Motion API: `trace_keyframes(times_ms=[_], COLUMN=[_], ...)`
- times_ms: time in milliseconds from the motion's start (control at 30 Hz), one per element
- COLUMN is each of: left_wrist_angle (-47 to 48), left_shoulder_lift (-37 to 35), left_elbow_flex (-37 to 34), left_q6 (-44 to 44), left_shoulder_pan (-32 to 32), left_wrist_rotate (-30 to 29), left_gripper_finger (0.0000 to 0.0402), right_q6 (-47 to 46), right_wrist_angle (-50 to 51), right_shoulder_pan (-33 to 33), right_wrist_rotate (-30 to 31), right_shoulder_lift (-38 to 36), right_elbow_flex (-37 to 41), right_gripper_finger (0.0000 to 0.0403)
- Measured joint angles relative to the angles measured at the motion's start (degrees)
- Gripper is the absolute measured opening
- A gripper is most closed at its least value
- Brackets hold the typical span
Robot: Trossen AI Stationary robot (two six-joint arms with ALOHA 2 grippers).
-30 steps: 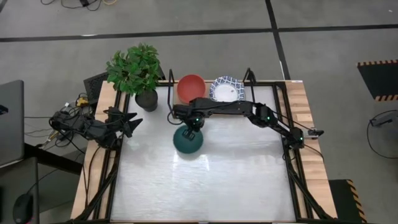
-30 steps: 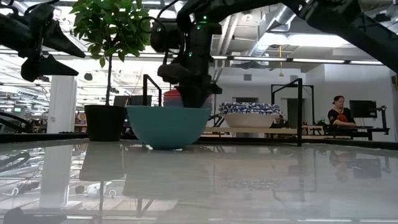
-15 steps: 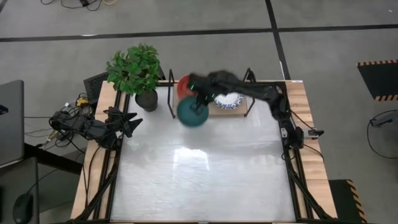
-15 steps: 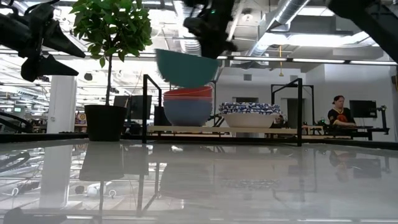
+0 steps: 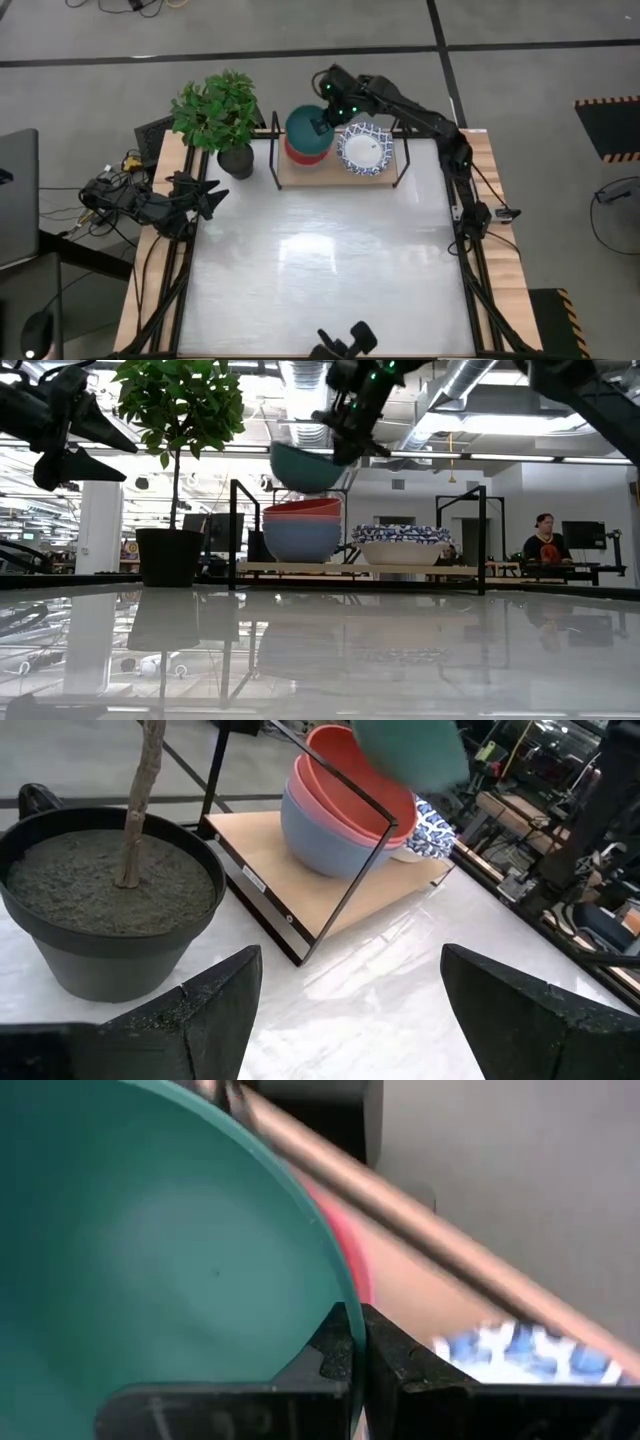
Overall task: Place and stack bowls onto a shelf
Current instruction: Stack the green bowl on top of the orange bowl on the shelf
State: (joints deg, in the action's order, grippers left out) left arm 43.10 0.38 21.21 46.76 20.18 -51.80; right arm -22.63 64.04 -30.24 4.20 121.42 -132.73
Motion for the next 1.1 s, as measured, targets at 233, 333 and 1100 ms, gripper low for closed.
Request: trace_keyframes(times_ms=[233, 333, 1100], left_wrist_angle=[0.0, 0.0, 0.0], left_shoulder_lift=[0.0, 0.0, 0.0], left_elbow_flex=[0.0, 0.0, 0.0], left_q6=[0.0, 0.0, 0.0], left_shoulder_pan=[0.0, 0.0, 0.0], left_wrist_rotate=[-0.1, -0.1, -0.1], left_gripper_finger=[0.0293, 0.0293, 0.0293], right_q6=[0.8, 1.2, 0.7], right_wrist_angle=[0.4, 1.1, 1.3], right_shoulder_pan=[-0.4, -0.8, -3.6], right_wrist_rotate=[-2.9, -3.1, -9.1], right_shoulder_lift=[3.3, 5.2, 5.5], right_elbow_flex=[-0.1, 0.0, -0.1], right_gripper_finger=[0.0024, 0.0024, 0.0045])
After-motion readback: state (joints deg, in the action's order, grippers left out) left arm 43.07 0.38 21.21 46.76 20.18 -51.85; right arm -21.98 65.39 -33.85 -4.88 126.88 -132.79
